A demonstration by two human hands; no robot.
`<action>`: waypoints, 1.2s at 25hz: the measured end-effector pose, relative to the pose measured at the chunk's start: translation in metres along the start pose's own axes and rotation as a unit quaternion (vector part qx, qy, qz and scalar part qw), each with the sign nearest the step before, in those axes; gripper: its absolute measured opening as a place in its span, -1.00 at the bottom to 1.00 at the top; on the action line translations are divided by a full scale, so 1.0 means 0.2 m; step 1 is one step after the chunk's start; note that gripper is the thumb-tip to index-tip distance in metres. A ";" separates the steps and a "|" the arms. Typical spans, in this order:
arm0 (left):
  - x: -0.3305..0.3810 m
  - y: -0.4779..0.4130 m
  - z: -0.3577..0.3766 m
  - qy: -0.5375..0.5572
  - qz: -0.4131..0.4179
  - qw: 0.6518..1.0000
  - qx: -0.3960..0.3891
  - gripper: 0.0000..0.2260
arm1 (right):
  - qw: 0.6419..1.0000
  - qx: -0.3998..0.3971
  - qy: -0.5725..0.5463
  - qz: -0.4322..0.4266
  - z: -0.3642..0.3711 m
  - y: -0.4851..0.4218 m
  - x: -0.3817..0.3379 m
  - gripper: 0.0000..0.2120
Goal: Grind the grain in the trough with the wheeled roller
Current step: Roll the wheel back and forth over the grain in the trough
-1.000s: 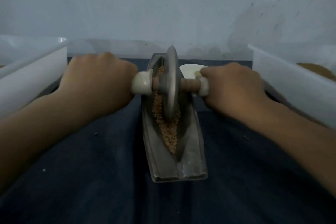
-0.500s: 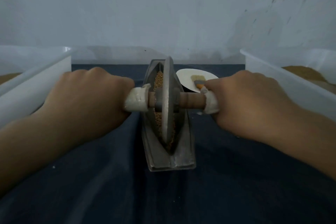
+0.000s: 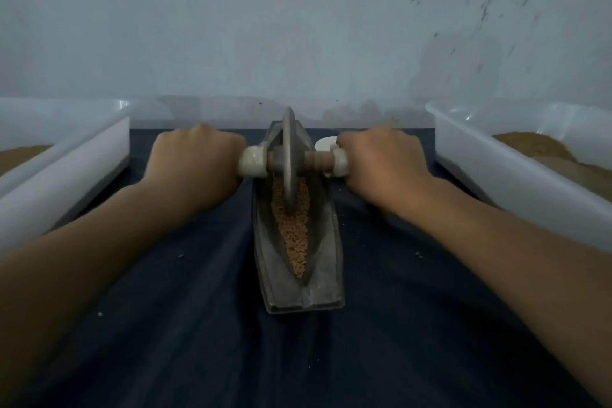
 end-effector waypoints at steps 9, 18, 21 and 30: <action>0.00 0.20 -0.06 -0.054 0.041 0.994 0.080 -0.81 | 0.999 0.019 0.050 -0.012 -0.05 0.21 0.04 -0.84; -0.01 0.04 0.02 0.030 -0.014 0.999 0.031 -0.79 | 1.000 -0.013 0.025 -0.012 -0.02 -0.03 -0.01 -0.85; -0.01 0.27 -0.14 -0.017 0.075 0.992 0.099 -0.71 | 0.998 0.007 0.029 -0.048 -0.06 0.26 0.05 -0.78; -0.01 -0.04 0.04 -0.016 -0.003 0.997 0.078 -0.87 | 1.000 0.003 0.017 0.024 0.05 -0.12 0.01 -0.86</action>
Point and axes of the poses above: each hand's wrist, its own y-axis away from the middle knuckle, its own z-axis out of the palm, x = y × z, the point moved 5 cm from there along -y, towards the middle knuckle, and after that the axes turned 8 degrees about -x, right-handed, at the moved point
